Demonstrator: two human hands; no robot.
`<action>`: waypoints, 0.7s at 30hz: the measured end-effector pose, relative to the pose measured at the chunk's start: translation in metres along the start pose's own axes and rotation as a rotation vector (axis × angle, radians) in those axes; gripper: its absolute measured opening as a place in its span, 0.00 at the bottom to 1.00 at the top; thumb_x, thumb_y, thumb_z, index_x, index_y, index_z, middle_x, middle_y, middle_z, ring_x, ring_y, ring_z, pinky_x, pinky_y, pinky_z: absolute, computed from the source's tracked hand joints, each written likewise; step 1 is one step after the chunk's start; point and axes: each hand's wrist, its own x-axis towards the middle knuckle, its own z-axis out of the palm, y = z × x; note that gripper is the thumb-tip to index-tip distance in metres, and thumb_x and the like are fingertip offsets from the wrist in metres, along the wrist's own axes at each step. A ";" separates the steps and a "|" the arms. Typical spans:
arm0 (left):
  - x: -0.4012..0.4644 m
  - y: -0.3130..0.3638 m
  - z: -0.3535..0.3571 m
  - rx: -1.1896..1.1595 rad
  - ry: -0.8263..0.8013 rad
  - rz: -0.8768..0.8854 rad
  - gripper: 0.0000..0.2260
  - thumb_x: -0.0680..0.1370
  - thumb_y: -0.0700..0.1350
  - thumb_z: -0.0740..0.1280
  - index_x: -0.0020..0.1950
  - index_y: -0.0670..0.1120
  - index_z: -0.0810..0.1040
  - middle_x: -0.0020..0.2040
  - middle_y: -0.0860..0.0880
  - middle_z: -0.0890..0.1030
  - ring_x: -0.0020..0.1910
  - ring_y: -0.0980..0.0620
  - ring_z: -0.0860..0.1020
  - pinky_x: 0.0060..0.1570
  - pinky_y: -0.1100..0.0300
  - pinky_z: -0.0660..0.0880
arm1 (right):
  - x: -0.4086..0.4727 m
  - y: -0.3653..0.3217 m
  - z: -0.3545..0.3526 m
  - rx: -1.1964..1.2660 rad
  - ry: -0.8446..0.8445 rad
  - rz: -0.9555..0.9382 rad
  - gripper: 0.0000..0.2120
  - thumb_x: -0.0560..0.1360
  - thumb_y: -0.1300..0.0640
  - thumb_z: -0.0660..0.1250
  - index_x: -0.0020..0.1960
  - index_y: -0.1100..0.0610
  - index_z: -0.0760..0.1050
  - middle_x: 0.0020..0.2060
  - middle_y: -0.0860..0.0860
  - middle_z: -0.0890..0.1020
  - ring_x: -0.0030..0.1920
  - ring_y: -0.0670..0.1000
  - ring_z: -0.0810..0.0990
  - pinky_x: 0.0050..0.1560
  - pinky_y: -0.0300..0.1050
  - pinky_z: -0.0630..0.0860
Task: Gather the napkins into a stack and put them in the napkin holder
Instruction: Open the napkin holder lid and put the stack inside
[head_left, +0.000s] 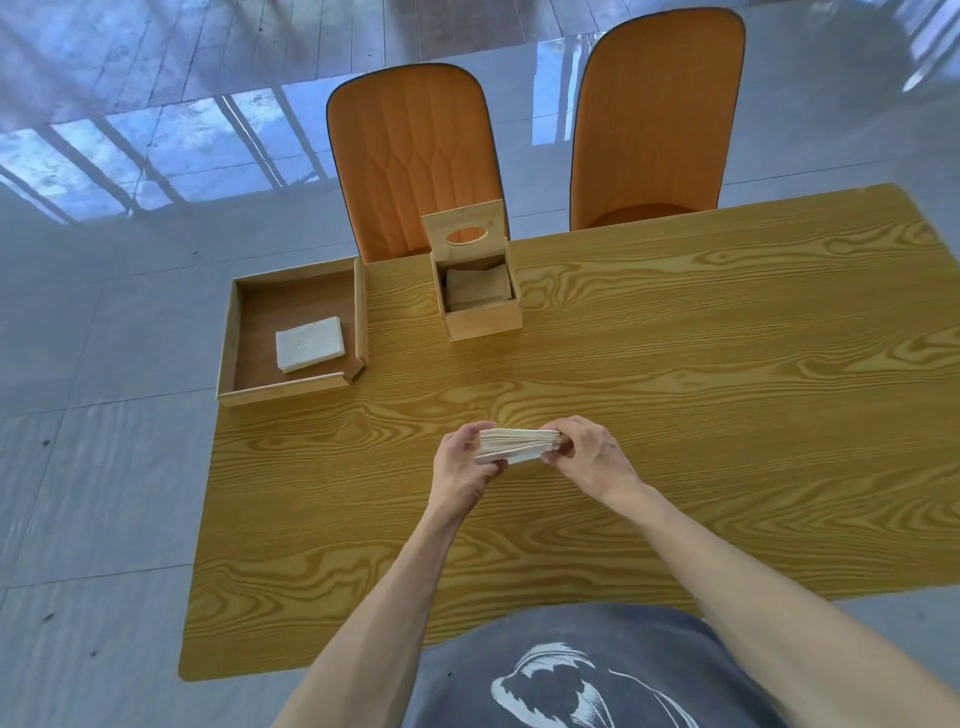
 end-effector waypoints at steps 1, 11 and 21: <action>0.001 0.001 0.002 -0.052 0.007 -0.036 0.23 0.67 0.35 0.75 0.60 0.50 0.79 0.59 0.45 0.77 0.57 0.49 0.78 0.57 0.55 0.78 | 0.001 -0.001 0.000 0.019 -0.004 0.002 0.14 0.73 0.57 0.71 0.59 0.52 0.79 0.51 0.50 0.81 0.47 0.45 0.76 0.52 0.41 0.72; 0.004 0.005 0.012 -0.147 -0.024 -0.065 0.17 0.69 0.32 0.68 0.54 0.49 0.76 0.57 0.45 0.78 0.46 0.51 0.77 0.42 0.65 0.75 | 0.005 -0.007 -0.001 0.102 -0.061 -0.012 0.10 0.76 0.58 0.68 0.58 0.54 0.79 0.51 0.49 0.83 0.50 0.49 0.80 0.55 0.47 0.76; 0.044 0.031 -0.033 -0.034 -0.071 0.122 0.11 0.73 0.43 0.75 0.54 0.49 0.80 0.47 0.52 0.83 0.45 0.58 0.80 0.43 0.68 0.77 | 0.047 -0.027 -0.036 0.178 -0.004 -0.048 0.11 0.77 0.59 0.69 0.58 0.59 0.78 0.48 0.53 0.84 0.48 0.49 0.82 0.53 0.48 0.79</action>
